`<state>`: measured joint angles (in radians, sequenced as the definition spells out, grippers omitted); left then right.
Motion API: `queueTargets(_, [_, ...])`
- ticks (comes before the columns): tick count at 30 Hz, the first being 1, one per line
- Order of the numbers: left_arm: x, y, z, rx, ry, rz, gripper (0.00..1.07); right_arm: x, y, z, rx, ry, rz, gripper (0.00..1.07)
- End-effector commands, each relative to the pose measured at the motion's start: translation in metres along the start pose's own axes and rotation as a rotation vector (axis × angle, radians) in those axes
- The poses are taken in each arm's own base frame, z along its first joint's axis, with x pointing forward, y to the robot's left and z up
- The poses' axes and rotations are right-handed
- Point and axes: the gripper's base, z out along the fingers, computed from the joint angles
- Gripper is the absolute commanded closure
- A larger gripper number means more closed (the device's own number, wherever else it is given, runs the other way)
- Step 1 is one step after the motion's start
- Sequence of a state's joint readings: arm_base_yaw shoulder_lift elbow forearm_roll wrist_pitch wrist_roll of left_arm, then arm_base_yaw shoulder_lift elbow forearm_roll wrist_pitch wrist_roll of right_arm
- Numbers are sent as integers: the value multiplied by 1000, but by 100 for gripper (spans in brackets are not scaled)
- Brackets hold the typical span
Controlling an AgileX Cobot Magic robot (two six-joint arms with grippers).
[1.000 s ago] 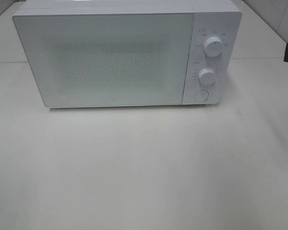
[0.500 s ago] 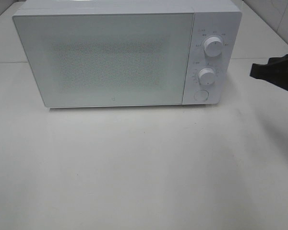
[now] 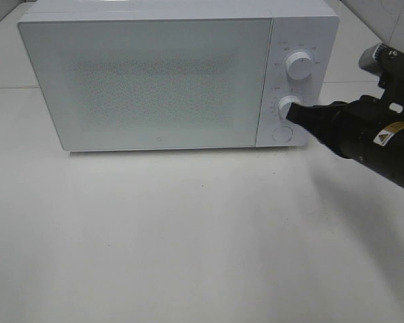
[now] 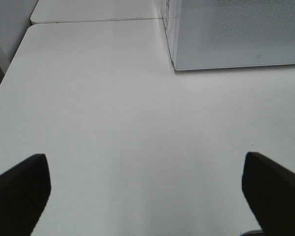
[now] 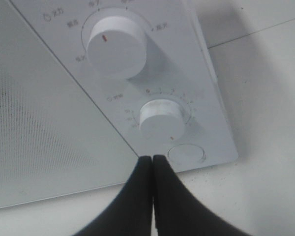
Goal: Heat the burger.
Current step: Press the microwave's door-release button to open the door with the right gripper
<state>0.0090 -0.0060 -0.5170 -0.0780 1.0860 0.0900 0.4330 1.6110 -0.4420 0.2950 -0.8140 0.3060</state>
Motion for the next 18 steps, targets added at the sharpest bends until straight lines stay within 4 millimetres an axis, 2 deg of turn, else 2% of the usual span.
queueTargets(1, [0,0,-2,-1,-29,-1,9,7,4,0,9,-13,58,107])
queueTargets(3, [0,0,-2,-1,-29,-1,9,12,6,1,14,-8,83,107])
queueTargets(5, [0,0,-2,-1,-29,-1,9,22,11,2,27,-22,271,107])
queueTargets(7, [0,0,-2,-1,-29,-1,9,24,11,3,27,-24,332,107])
queueTargets(8, [0,0,-2,-1,-29,-1,9,28,12,4,27,-21,463,107])
queueTargets(11, [0,0,-2,-1,-29,-1,9,30,11,4,31,-18,518,107])
queueTargets(13, [0,0,-2,-1,-29,-1,9,34,9,7,33,-29,778,107])
queueTargets(16, [0,0,-2,-1,-29,-1,9,34,9,7,32,-32,862,107])
queueTargets(18, [0,0,-2,-1,-29,-1,9,38,7,9,36,-37,1085,107])
